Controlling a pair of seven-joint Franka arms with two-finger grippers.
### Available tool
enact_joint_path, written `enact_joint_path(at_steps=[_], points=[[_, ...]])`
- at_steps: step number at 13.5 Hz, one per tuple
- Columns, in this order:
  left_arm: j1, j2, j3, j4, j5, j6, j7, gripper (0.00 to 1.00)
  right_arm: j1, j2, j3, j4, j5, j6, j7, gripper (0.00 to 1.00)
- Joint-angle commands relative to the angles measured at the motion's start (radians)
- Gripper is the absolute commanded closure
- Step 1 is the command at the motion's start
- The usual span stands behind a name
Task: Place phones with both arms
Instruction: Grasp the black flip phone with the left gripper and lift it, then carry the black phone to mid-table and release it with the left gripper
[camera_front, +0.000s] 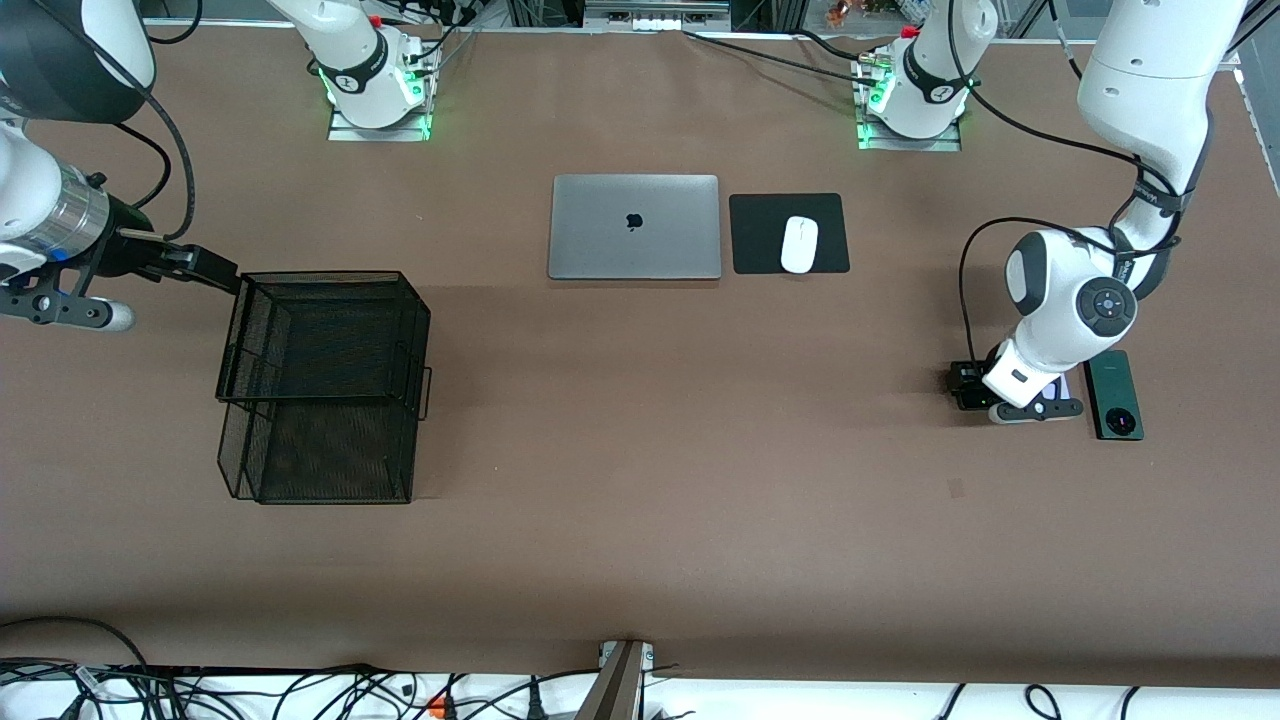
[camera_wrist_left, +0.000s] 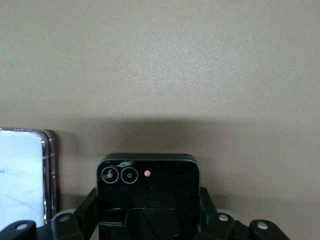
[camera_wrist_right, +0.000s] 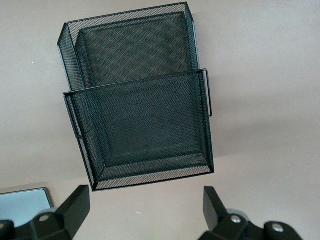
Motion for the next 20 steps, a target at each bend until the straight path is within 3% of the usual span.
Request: enact_joint_path(at_steps=[1,4,7,10,13,17,20], points=[[0.001,0.010,-0.004,0.011,-0.010,0.002,-0.022,0.98,-0.004,-0.017,0.005,-0.008,0.014,-0.010,0.009,0.00],[-0.010,0.008,-0.007,0.081,-0.014,-0.100,-0.042,1.00,-0.004,-0.015,0.005,-0.008,0.016,-0.010,0.009,0.00],[-0.021,0.010,-0.044,0.230,-0.063,-0.281,-0.078,1.00,-0.004,-0.017,0.005,-0.008,0.016,-0.010,0.009,0.00],[-0.063,0.045,-0.113,0.345,-0.075,-0.350,-0.146,1.00,-0.004,-0.015,0.005,-0.008,0.016,-0.010,0.009,0.00],[-0.216,0.102,-0.120,0.431,-0.075,-0.350,-0.280,1.00,-0.004,-0.015,0.005,-0.008,0.016,-0.010,0.009,0.00],[-0.456,0.257,-0.117,0.664,-0.065,-0.355,-0.532,1.00,-0.004,-0.015,0.005,-0.008,0.014,-0.010,0.009,0.00],[-0.583,0.365,-0.102,0.828,-0.065,-0.355,-0.603,1.00,-0.004,-0.015,0.005,-0.008,0.016,-0.010,0.009,0.00]])
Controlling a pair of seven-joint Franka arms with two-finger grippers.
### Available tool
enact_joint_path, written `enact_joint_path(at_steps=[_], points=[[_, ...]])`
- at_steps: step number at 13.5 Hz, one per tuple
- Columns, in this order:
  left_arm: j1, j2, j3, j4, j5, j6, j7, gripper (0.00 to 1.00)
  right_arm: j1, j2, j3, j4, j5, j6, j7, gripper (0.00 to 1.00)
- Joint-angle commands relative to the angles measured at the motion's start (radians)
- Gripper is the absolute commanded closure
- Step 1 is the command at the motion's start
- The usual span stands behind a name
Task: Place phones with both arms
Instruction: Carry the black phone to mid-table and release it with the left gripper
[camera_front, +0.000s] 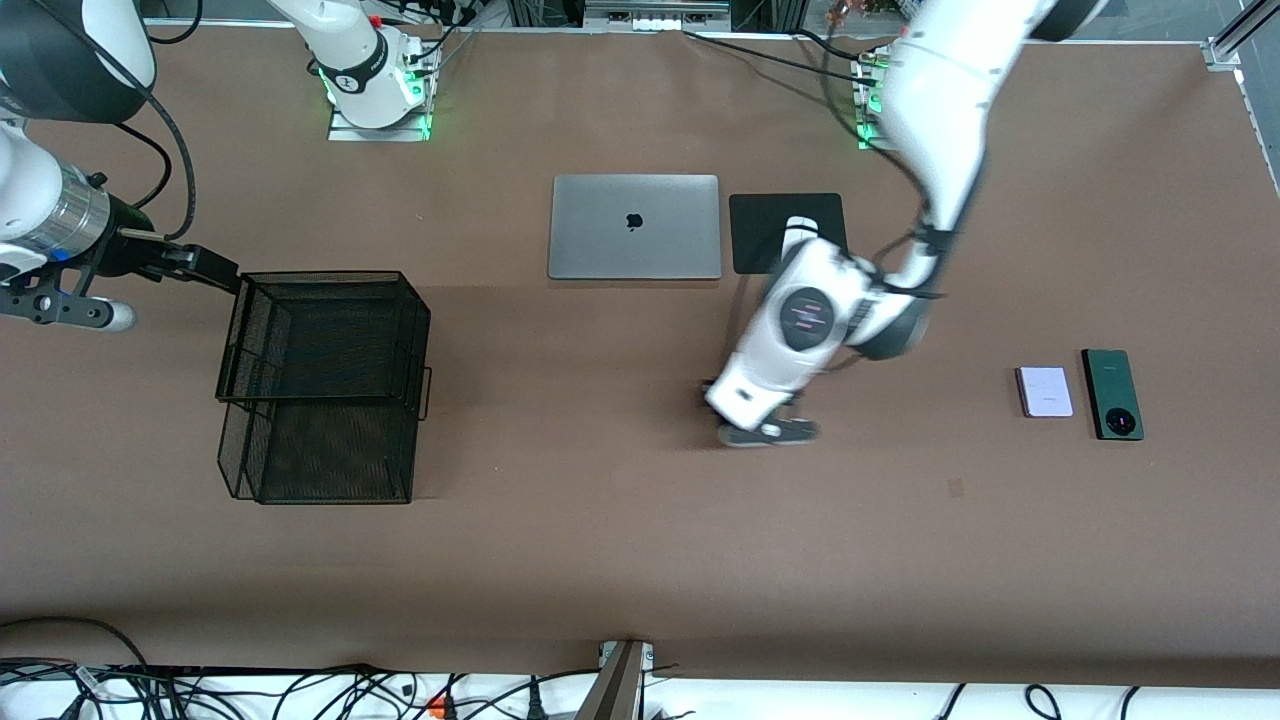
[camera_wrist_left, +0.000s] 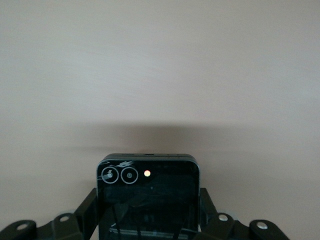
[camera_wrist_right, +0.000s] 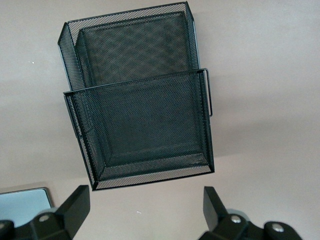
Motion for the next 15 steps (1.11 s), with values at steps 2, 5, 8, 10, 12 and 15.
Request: enact_joint_path(at_steps=[2,5,8,10,12,15], points=[[-0.118,0.174,0.047,0.268,-0.011,-0.030,-0.084,1.00,-0.004,-0.015,0.004,-0.008,0.015,-0.009,0.009,0.00],[-0.247,0.222,0.166,0.302,-0.017,-0.021,-0.161,1.00,-0.004,-0.017,0.004,-0.008,0.015,-0.009,0.008,0.00],[-0.275,0.233,0.173,0.305,-0.014,-0.018,-0.218,1.00,-0.004,-0.015,0.004,-0.008,0.015,-0.009,0.000,0.00],[-0.275,0.233,0.174,0.305,-0.012,-0.018,-0.224,0.13,-0.004,-0.015,0.003,-0.008,0.015,-0.009,0.000,0.00],[-0.275,0.227,0.183,0.304,-0.011,-0.019,-0.224,0.00,-0.004,-0.015,0.000,-0.008,0.015,-0.010,0.000,0.00],[-0.254,0.166,0.199,0.284,-0.009,-0.047,-0.216,0.00,-0.006,-0.012,-0.003,-0.005,0.011,-0.022,0.008,0.00]])
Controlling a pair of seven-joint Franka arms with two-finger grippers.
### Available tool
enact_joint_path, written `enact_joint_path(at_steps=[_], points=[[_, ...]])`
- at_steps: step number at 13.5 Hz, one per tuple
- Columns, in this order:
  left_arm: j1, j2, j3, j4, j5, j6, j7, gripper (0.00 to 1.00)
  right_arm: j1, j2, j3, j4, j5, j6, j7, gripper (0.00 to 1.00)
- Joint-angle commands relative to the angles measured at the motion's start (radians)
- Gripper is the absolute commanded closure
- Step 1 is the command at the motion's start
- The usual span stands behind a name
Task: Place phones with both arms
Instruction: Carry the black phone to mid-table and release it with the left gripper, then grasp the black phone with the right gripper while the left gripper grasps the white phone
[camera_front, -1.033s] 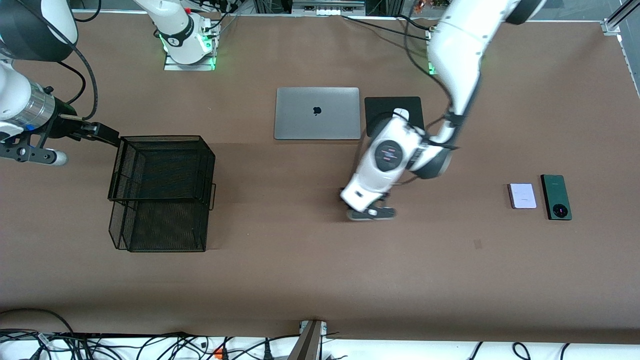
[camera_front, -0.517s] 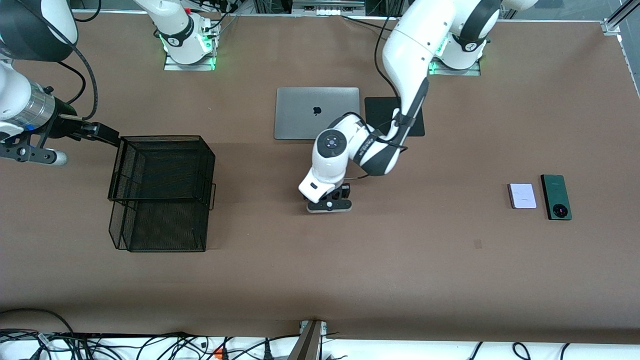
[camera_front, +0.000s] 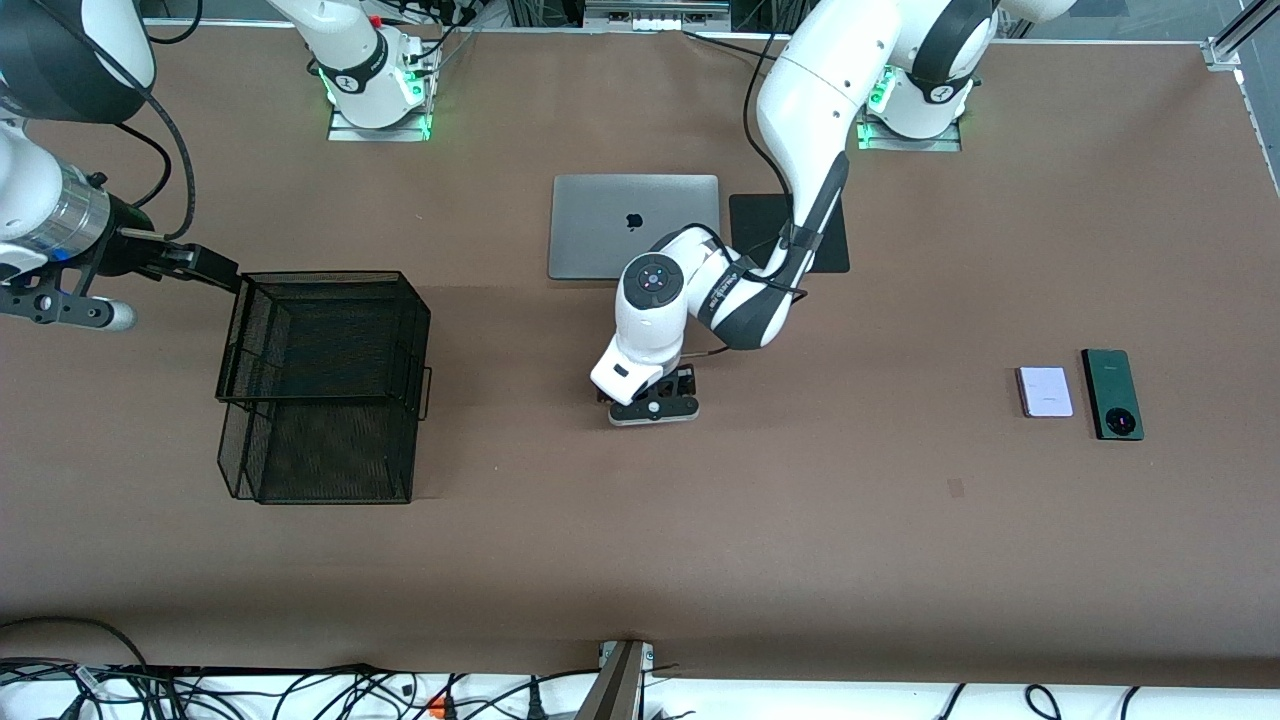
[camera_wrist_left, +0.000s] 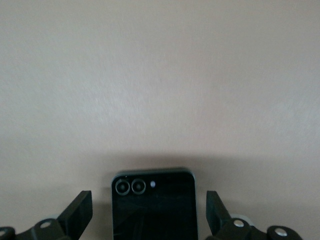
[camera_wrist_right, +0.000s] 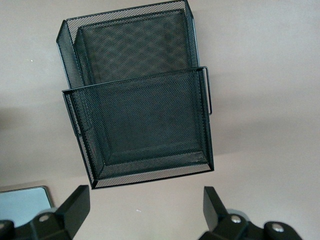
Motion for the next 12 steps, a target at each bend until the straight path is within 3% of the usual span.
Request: enact_joint_path(at_steps=[1,3,7,10,12], points=[[0.037,-0.086,0.021,-0.033,-0.008,-0.097,0.017,0.00,-0.006,-0.008,-0.003,-0.002,0.011,-0.012,0.008,0.00],[0.090,-0.167,0.018,-0.120,-0.008,-0.198,0.136,0.00,-0.003,-0.006,0.004,-0.003,0.011,-0.013,0.008,0.00],[0.204,-0.331,0.019,-0.370,-0.006,-0.205,0.364,0.00,0.138,0.030,0.026,0.009,0.027,0.011,0.072,0.00],[0.319,-0.425,0.019,-0.502,0.044,-0.205,0.540,0.00,0.301,0.145,0.028,0.047,0.075,0.135,0.138,0.00],[0.406,-0.477,0.019,-0.574,0.098,-0.202,0.653,0.00,0.428,0.288,0.028,0.116,0.077,0.270,0.187,0.00]])
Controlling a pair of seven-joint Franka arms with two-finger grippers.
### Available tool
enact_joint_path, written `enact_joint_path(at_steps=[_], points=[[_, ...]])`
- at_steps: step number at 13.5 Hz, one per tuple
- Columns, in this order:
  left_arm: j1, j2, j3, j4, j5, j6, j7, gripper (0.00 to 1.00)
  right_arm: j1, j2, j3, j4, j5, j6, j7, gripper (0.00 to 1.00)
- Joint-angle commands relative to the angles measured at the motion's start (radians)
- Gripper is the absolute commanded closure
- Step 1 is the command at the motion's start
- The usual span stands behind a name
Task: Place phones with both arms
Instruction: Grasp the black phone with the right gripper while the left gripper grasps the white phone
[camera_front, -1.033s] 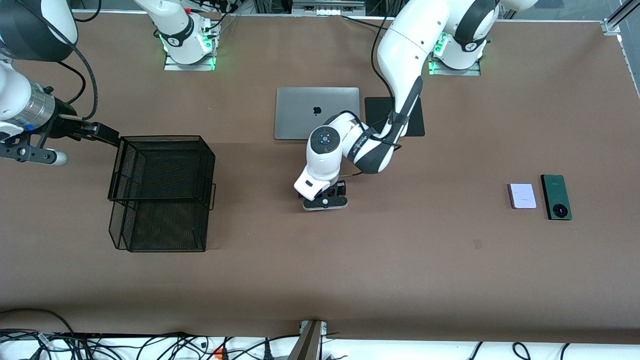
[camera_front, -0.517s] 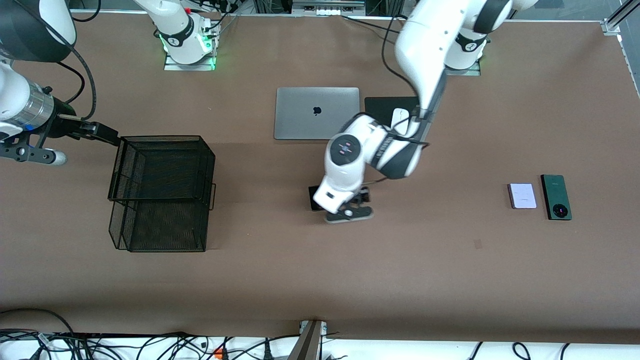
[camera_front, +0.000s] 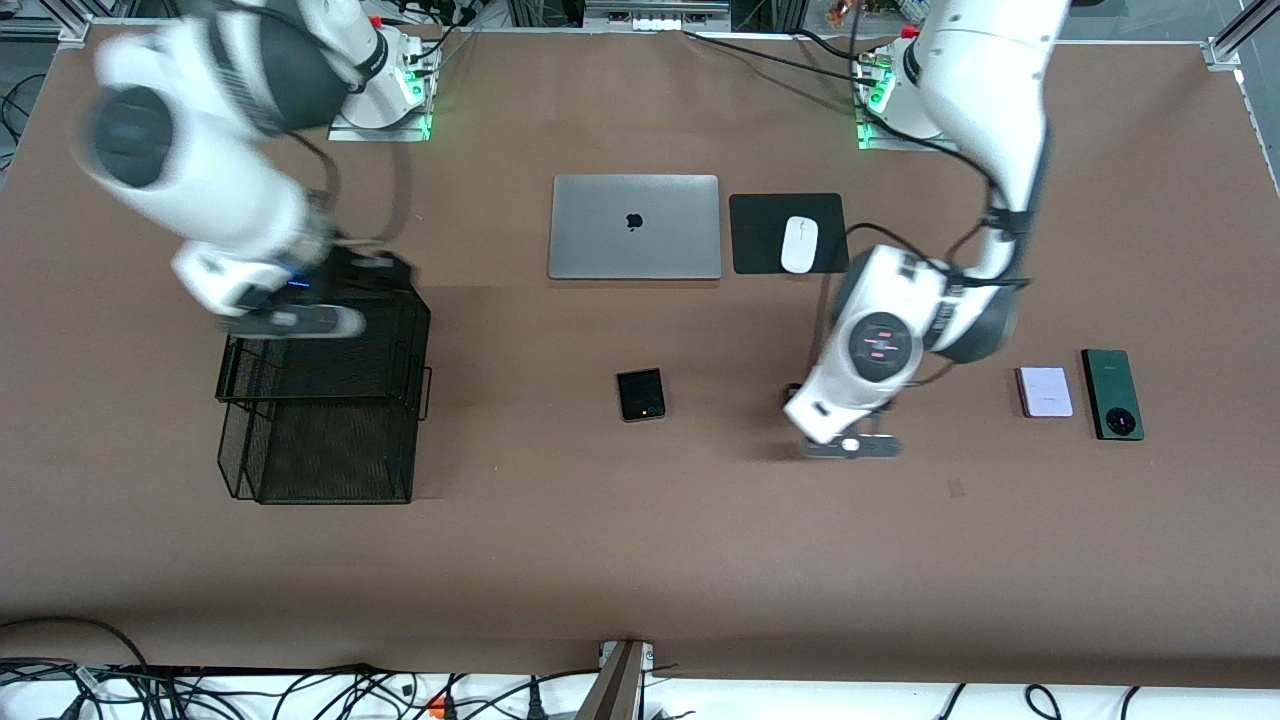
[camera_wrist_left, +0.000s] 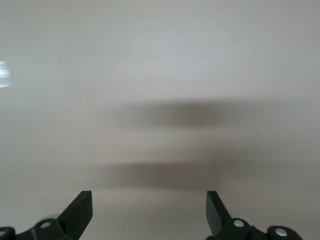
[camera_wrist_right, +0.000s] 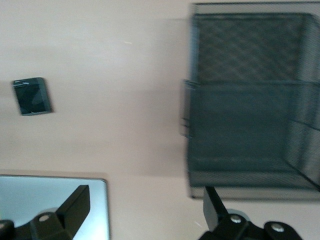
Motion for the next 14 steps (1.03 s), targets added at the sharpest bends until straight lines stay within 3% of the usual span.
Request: enact_joint_path(at_steps=[1,4,6,8,10,14], points=[[0.125,-0.124,-0.015,-0.153,0.066,0.012,0.200,0.00,0.142,0.239,-0.009,0.180,0.010,0.124,0.061,0.00],[0.259,-0.175,-0.015,-0.214,0.097,0.053,0.406,0.00,0.231,0.469,-0.012,0.377,0.005,0.178,0.139,0.00],[0.333,-0.178,-0.015,-0.252,0.098,0.127,0.477,0.00,0.279,0.564,-0.018,0.410,-0.004,0.295,0.161,0.00],[0.414,-0.184,-0.018,-0.320,0.098,0.249,0.523,0.00,0.299,0.626,-0.020,0.411,-0.004,0.416,0.173,0.00],[0.463,-0.180,-0.018,-0.340,0.097,0.273,0.525,0.00,0.319,0.666,-0.022,0.414,-0.005,0.496,0.198,0.00],[0.534,-0.184,-0.021,-0.401,0.059,0.317,0.479,0.00,0.340,0.717,-0.031,0.433,-0.074,0.524,0.199,0.00]])
